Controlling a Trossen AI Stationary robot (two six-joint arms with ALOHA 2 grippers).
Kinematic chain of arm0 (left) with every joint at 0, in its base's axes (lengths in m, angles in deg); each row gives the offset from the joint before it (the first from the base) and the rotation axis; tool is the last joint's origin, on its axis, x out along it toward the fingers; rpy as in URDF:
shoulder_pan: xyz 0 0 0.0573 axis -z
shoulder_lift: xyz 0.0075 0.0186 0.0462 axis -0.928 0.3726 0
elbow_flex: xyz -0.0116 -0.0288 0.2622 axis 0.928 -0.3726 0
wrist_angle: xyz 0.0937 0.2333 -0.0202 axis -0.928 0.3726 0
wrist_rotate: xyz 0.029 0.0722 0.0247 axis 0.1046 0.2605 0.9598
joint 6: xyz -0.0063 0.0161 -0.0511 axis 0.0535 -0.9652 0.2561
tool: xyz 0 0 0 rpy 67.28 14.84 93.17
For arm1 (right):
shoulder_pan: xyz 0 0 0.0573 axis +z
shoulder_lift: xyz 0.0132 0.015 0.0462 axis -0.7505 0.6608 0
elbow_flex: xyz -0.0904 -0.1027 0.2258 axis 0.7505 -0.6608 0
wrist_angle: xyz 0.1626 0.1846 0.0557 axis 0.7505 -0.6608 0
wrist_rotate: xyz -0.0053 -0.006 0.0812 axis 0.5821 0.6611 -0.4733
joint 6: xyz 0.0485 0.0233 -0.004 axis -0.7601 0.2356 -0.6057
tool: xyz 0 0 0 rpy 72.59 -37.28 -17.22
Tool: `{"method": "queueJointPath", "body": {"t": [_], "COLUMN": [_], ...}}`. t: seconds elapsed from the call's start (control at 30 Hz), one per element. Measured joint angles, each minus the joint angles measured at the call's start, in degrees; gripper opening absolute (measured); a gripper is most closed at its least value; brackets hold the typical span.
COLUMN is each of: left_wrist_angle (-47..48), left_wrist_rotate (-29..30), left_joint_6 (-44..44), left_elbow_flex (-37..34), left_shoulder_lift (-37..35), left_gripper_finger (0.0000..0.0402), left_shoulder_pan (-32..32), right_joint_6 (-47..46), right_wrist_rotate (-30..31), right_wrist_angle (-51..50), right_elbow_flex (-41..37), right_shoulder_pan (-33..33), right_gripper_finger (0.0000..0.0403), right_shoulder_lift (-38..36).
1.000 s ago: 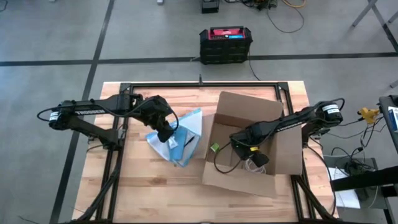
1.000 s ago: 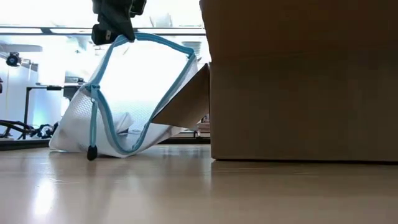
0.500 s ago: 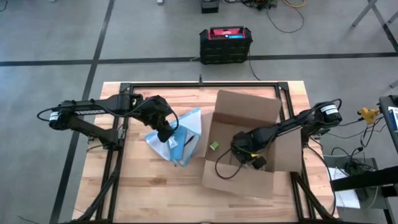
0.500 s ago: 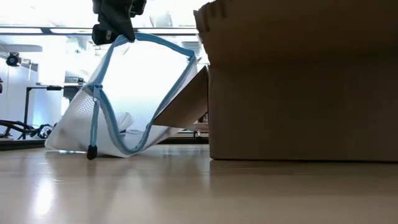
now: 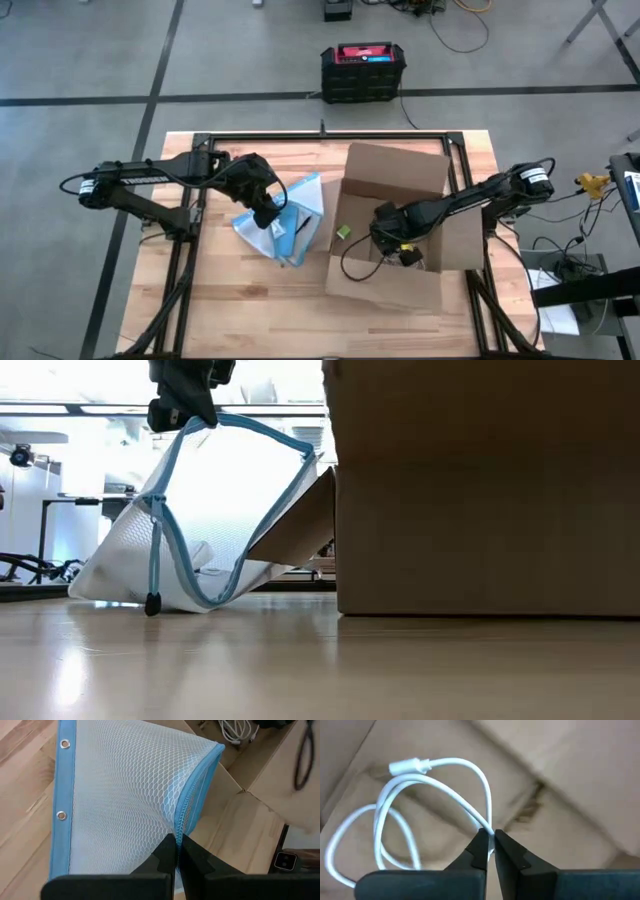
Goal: Unpack boxes
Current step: Put the white charger into the blue zip bag
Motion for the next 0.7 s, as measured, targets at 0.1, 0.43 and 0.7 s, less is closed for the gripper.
{"method": "queueJointPath", "body": {"t": [0.1, 0.43, 0.7], "left_wrist_angle": [0.0, 0.0, -0.1], "left_wrist_rotate": [0.0, 0.0, 0.0], "left_joint_6": [0.0, 0.0, 2.8], "left_elbow_flex": [0.0, 0.0, 0.0], "left_shoulder_lift": [0.0, 0.0, 0.0], "left_gripper_finger": [0.0000, 0.0000, 0.0000], "left_shoulder_pan": [0.0, 0.0, -0.1], "right_joint_6": [-0.8, -6.4, -4.5], "right_wrist_rotate": [1.9, 7.5, 11.2], "right_wrist_angle": [-1.3, -4.3, -0.5], "right_elbow_flex": [2.1, 10.9, 29.5], "right_shoulder_pan": [-0.1, -2.9, -5.2], "right_gripper_finger": [0.0001, 0.0001, 0.0000], "right_shoulder_lift": [-2.1, -8.4, -8.4]}}
